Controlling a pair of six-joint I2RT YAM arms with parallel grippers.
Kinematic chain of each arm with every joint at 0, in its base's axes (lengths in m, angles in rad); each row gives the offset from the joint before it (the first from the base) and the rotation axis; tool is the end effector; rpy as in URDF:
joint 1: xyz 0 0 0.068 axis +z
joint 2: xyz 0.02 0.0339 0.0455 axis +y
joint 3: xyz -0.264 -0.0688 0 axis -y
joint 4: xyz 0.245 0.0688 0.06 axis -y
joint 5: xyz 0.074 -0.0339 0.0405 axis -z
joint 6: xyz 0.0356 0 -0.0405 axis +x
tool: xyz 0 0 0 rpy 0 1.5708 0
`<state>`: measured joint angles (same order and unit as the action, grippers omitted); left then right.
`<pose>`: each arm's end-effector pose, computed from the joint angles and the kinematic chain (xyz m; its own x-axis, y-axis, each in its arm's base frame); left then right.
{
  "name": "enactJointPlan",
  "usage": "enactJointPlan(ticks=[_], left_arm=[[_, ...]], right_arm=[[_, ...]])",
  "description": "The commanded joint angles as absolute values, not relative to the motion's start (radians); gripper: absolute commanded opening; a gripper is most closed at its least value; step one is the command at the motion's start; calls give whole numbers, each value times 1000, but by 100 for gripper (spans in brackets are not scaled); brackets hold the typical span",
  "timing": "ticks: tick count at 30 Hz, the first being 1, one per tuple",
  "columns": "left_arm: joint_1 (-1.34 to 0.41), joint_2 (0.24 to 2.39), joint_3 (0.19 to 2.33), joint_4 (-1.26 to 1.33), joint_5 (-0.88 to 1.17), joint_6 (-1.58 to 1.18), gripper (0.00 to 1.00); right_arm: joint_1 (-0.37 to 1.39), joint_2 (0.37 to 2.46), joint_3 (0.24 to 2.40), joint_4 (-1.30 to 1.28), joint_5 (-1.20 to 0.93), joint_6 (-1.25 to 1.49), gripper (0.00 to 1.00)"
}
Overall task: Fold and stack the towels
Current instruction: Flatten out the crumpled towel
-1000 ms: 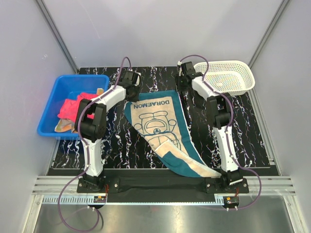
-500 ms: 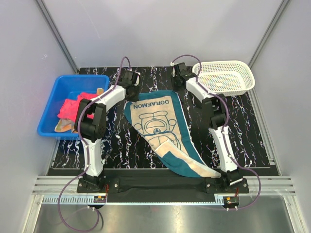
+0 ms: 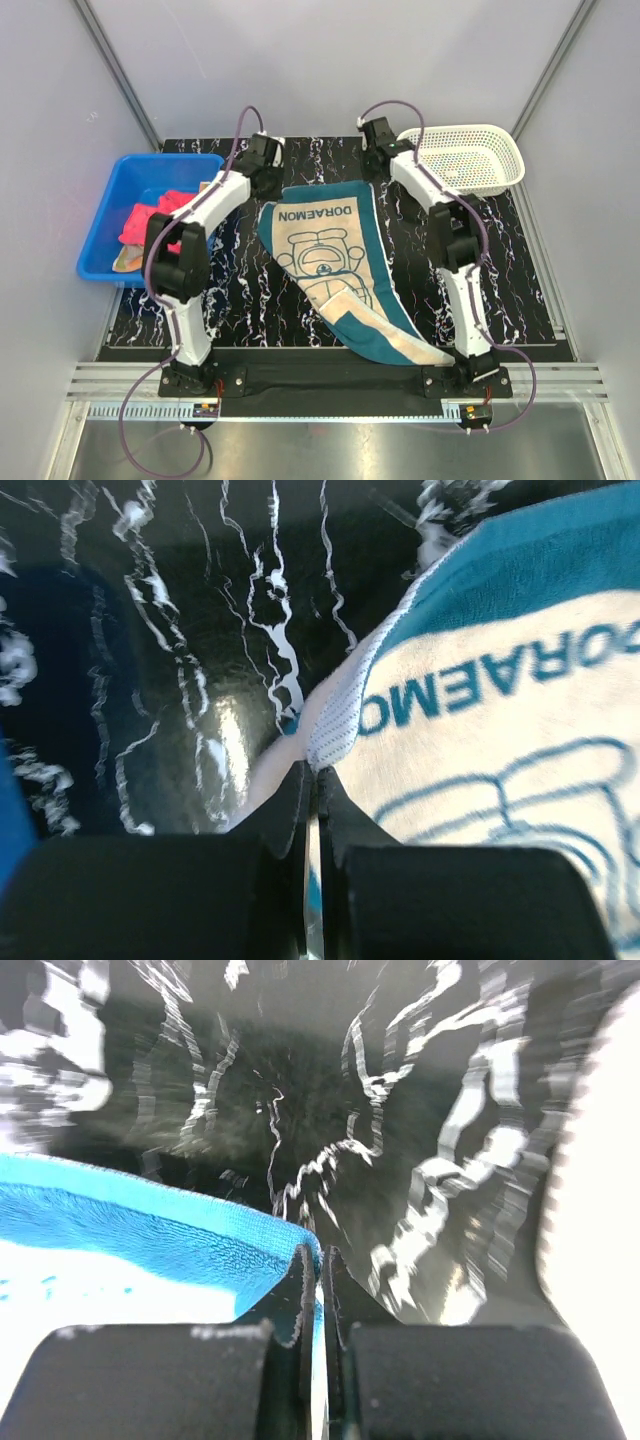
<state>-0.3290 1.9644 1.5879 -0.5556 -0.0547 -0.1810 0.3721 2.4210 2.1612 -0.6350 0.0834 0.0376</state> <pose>0.4137 -0.1392 0.2351 -0.7999 0.0832 -0.5943 0.1502 0.9866 -0.0641 0.5032 0.1932 0.1973 -0.7380 -0.2478 -0.6277 -0.2862 0.9573 -0.0414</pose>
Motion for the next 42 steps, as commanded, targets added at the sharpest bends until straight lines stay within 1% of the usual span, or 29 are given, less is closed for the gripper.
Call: enactJointPlan(ticks=[1, 7, 8, 9, 10, 12, 14, 17, 18, 19, 21, 22, 25, 29, 34, 39, 42], left_arm=[[-325, 1729, 1690, -589, -14, -146, 0], [-337, 1550, 1860, -707, -9, -78, 0], [-339, 1537, 1893, -742, -6, -72, 0], [-341, 1526, 1983, -765, 20, -72, 0], [-351, 1510, 2023, -790, 28, -71, 0], [-373, 1464, 2107, -850, 57, -69, 0], [-423, 1413, 2109, -868, 80, -74, 0], [-512, 1303, 2060, -873, 164, -90, 0], [-541, 1252, 2043, -874, 176, -94, 0], [-599, 1226, 2011, -876, 179, -101, 0], [-643, 1157, 1973, -870, 202, -130, 0], [-670, 1135, 1956, -855, 233, -146, 0], [-689, 1068, 1896, -807, 334, -212, 0], [-692, 1034, 1890, -772, 446, -296, 0], [-692, 1031, 1977, -750, 569, -367, 0], [-692, 1031, 2072, -744, 572, -410, 0], [-692, 1051, 2108, -788, 485, -364, 0]], right_arm=[[382, 2056, 2165, -661, 161, 40, 0], [385, 1720, 2108, -608, 172, 6, 0], [385, 1686, 2100, -580, 167, 5, 0], [387, 1657, 2102, -577, 169, 5, 0], [387, 1610, 2109, -581, 170, 5, 0], [388, 1565, 2132, -632, 157, 9, 0], [409, 1482, 2125, -678, 124, 15, 0], [463, 1318, 2030, -698, 106, 28, 0], [471, 1271, 1960, -695, 91, 55, 0], [472, 1176, 1924, -690, 51, 70, 0], [472, 1082, 1811, -664, 2, 101, 0], [472, 995, 1774, -651, -70, 113, 0], [471, 858, 1654, -589, -167, 144, 0], [472, 781, 1629, -591, -215, 175, 0], [471, 742, 1703, -546, -299, 244, 0], [462, 747, 1795, -465, -301, 302, 0], [459, 811, 1842, -469, -244, 270, 0]])
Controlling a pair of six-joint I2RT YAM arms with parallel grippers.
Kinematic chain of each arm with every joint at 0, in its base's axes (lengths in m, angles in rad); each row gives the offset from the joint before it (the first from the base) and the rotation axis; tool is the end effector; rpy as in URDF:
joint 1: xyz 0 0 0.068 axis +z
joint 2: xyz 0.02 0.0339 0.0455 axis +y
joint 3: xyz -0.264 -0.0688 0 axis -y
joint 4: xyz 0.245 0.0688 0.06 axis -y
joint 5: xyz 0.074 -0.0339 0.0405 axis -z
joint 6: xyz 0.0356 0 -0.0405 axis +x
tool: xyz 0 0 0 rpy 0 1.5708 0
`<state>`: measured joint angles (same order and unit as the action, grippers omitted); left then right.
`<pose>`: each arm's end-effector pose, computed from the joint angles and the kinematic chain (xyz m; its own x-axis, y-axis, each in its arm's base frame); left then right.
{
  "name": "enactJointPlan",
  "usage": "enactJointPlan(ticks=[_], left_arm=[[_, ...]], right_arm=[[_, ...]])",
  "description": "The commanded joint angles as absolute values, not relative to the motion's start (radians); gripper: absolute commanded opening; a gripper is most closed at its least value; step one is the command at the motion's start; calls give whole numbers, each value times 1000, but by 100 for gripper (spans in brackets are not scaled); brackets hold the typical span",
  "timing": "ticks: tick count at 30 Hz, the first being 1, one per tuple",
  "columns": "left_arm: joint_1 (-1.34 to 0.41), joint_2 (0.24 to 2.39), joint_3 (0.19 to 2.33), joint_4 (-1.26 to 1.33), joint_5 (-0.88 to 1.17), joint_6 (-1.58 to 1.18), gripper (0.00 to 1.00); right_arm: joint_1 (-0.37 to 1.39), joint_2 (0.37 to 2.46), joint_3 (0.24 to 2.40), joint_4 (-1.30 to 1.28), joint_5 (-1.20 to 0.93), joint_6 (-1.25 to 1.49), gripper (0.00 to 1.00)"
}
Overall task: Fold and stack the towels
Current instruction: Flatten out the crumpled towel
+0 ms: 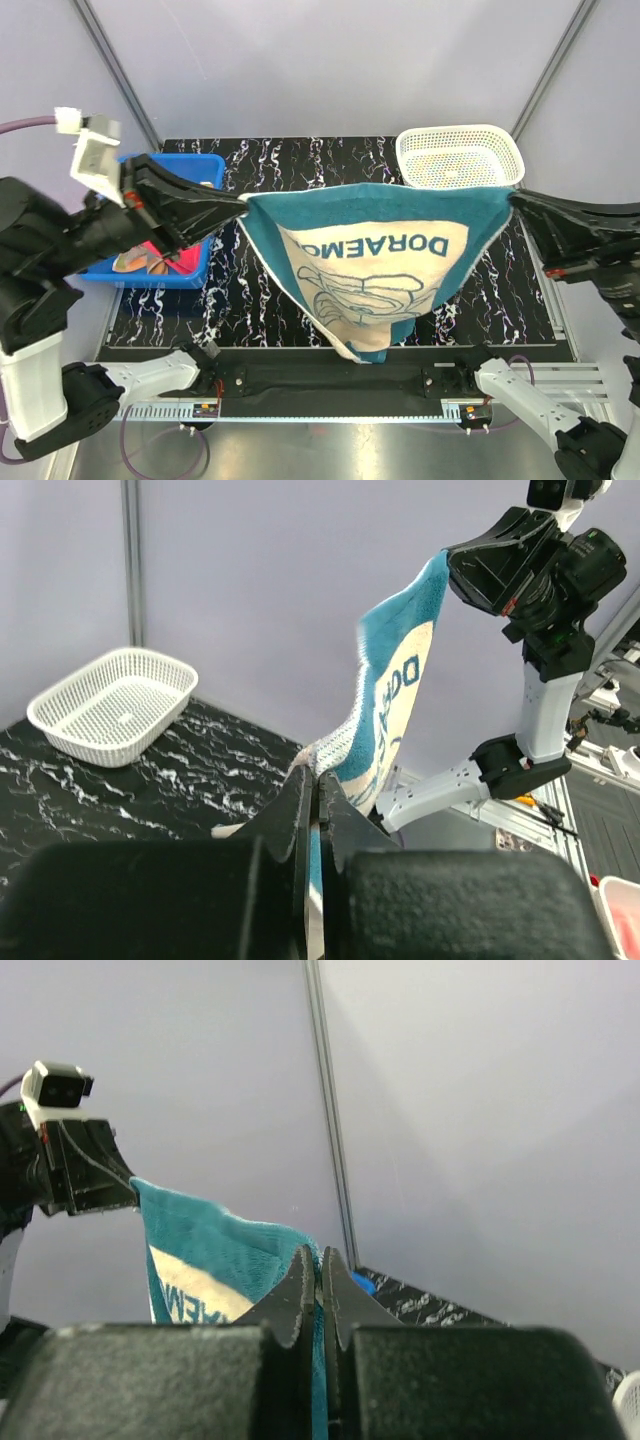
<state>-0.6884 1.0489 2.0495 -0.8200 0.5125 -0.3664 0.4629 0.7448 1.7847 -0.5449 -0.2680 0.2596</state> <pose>0.0456 -0.0601 0.5998 -0.2023 -0.2379 -0.9500 0.9144 0.3014 -0.2702 -0.0100 0.0055 0.5856 0.2467 0.3998 -0.8828 -0.7268 0.6789 0.1043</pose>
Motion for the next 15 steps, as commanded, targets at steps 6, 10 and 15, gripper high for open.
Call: enactJointPlan(ticks=[6, 10, 15], left_arm=[[-681, 1201, 2152, -934, 135, -233, 0], [-503, 1337, 2200, -937, 118, -216, 0], [-269, 1562, 2210, -806, 193, -227, 0]], right_arm=[[459, 971, 1864, -483, -48, 131, 0], [459, 1161, 1873, -419, 84, 39, 0], [399, 1426, 1972, -356, 25, -20, 0]])
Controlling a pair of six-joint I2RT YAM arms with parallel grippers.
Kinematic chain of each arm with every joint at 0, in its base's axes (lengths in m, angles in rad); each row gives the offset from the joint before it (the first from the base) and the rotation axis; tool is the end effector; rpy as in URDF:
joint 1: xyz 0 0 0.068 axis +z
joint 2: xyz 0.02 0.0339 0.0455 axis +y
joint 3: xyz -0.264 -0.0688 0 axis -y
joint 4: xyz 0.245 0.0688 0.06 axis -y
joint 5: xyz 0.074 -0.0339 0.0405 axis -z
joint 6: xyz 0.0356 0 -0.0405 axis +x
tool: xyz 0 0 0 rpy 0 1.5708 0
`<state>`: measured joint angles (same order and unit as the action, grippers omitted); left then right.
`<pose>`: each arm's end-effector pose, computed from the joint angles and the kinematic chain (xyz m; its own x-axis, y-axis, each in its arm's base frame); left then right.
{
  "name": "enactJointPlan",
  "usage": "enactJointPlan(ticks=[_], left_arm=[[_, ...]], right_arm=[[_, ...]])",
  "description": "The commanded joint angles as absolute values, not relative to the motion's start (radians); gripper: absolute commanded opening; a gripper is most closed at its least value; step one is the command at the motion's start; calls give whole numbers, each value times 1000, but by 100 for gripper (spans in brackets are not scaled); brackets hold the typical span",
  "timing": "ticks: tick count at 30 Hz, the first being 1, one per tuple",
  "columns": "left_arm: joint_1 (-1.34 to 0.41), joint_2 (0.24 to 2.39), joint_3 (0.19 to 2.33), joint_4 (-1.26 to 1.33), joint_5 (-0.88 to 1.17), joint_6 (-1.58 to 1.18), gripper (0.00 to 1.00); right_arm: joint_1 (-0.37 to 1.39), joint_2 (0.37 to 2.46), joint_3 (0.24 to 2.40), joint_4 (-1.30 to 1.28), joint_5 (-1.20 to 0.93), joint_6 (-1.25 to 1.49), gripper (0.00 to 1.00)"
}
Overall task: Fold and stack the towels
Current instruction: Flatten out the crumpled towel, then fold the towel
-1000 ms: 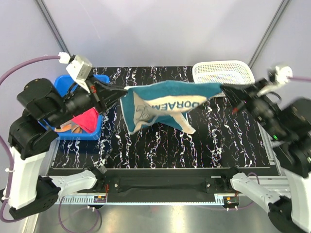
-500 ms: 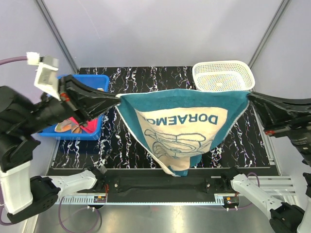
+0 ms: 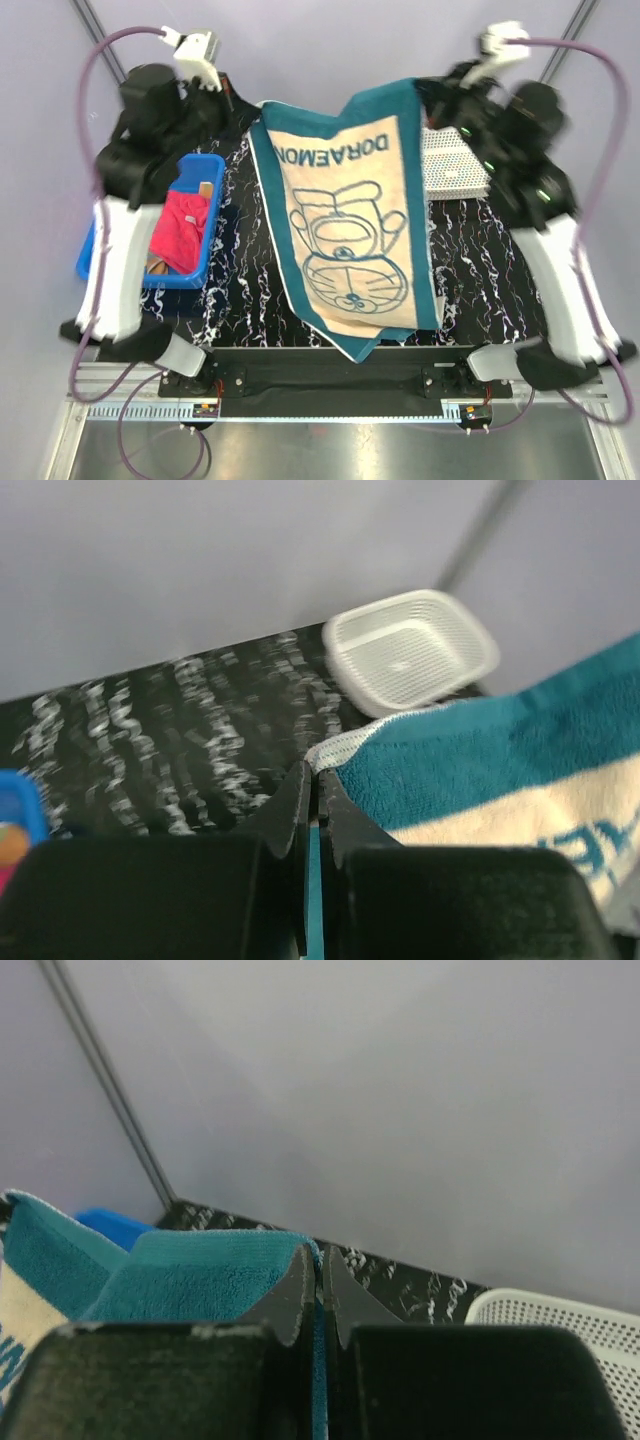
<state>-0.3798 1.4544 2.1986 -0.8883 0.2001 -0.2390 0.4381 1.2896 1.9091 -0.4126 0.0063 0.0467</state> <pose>0.2172 -0.0943 0.5702 -0.2588 -0.1465 -0.9547 0.4989 0.8261 -0.2620 0.1981 0.0925 0.5807 0.1663 0.1294 -0.9775 -0.4269 0.9031 0.0470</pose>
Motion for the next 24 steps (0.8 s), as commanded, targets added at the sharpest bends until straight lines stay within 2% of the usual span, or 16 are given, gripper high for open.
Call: enactJointPlan(ticks=[1, 8, 15, 24], left_arm=[[-243, 1606, 2218, -752, 260, -242, 0], [-134, 2006, 2382, -577, 434, -241, 0], [-109, 2080, 2335, -414, 497, -221, 0], [-106, 2118, 2299, -380, 508, -179, 0]], right_arm=[[356, 1525, 2000, -350, -36, -11, 0], [281, 1902, 2174, -194, -186, -34, 0], [272, 2100, 2230, -51, -198, -107, 0], [258, 2145, 2215, 84, -239, -187, 0]])
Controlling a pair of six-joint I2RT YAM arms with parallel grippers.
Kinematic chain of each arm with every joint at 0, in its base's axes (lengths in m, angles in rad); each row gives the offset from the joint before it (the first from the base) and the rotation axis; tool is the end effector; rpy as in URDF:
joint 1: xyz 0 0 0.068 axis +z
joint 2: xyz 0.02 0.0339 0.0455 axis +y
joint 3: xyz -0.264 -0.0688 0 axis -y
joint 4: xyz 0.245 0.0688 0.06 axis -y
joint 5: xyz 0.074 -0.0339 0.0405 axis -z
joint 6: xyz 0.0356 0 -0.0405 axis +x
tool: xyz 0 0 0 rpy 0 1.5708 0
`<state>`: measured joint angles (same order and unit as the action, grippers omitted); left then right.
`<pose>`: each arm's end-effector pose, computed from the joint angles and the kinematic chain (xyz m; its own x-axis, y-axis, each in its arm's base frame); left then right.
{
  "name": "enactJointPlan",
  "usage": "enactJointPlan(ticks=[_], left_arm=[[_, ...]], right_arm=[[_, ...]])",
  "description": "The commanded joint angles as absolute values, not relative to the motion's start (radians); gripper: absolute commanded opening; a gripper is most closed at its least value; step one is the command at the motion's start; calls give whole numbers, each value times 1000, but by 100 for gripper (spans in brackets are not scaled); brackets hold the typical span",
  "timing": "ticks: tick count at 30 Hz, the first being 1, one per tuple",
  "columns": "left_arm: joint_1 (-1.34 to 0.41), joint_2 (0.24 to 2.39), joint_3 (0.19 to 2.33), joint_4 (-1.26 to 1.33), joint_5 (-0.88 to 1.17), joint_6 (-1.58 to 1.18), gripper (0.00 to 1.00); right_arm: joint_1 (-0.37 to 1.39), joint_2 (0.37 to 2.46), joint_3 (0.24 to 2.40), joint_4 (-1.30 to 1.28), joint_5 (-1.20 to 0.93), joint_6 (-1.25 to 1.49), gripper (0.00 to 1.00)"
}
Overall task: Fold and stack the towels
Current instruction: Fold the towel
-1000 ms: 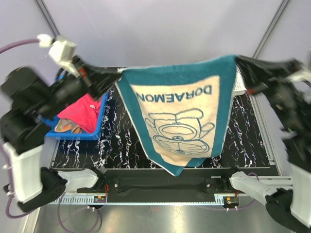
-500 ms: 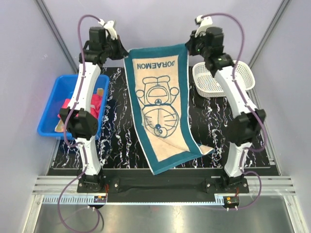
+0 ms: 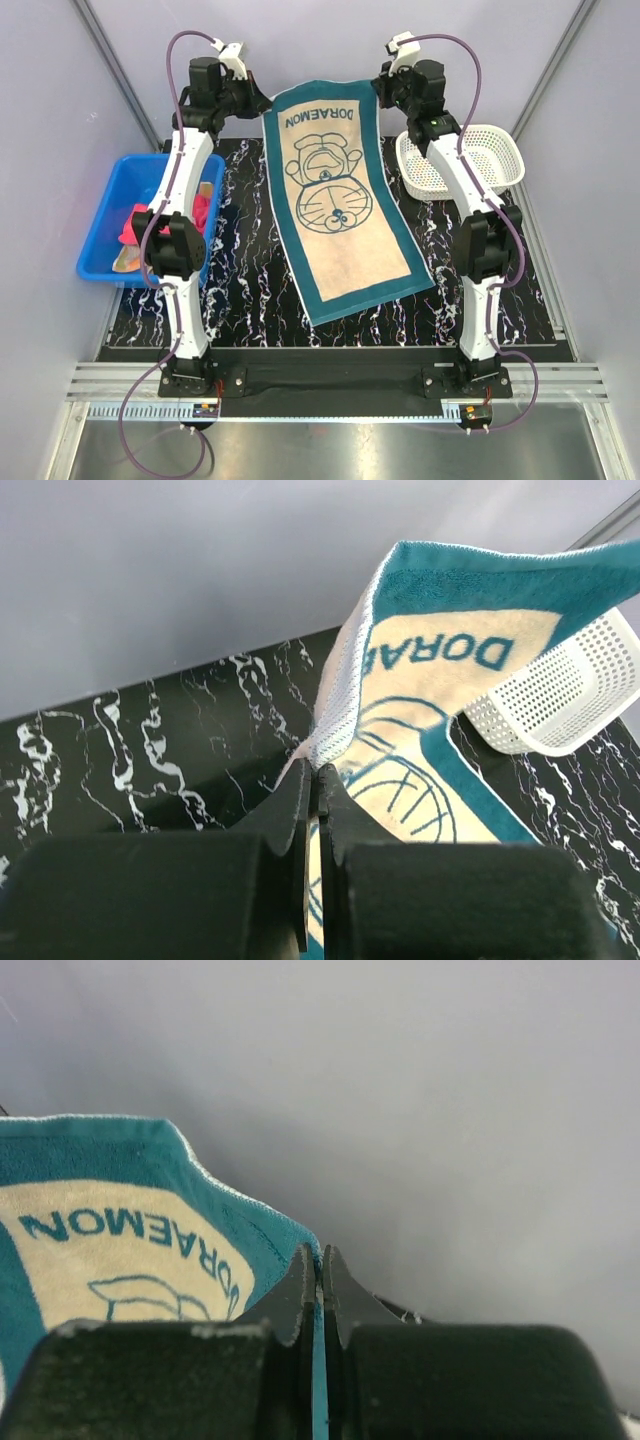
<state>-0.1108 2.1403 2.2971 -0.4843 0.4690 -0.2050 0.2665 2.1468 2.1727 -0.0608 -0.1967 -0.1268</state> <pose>0.4903 -0.0707 0.3993 -0.4197 -0.1360 -0.8974 0.4479 0.8289 -0.3351 0.4960 0.1426 0.3974 0.0231 -0.1223 -0.9922 -0.4474 0.8863 -0.1196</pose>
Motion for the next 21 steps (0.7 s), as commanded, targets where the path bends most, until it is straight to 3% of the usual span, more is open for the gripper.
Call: enactJointPlan(ticks=[1, 4, 11, 21], left_arm=[[-106, 2114, 2281, -382, 527, -173, 0], [-113, 2059, 2165, -399, 543, -135, 0], [-178, 1737, 1726, -325, 497, -46, 0], [-297, 1533, 1424, -456, 440, -29, 0]], right_arm=[[256, 2143, 2206, 103, -250, -196, 0], [253, 2122, 2175, 60, -218, -219, 0], [244, 1886, 1763, 98, -167, -238, 0], [232, 1599, 1435, -58, -75, -190, 0]])
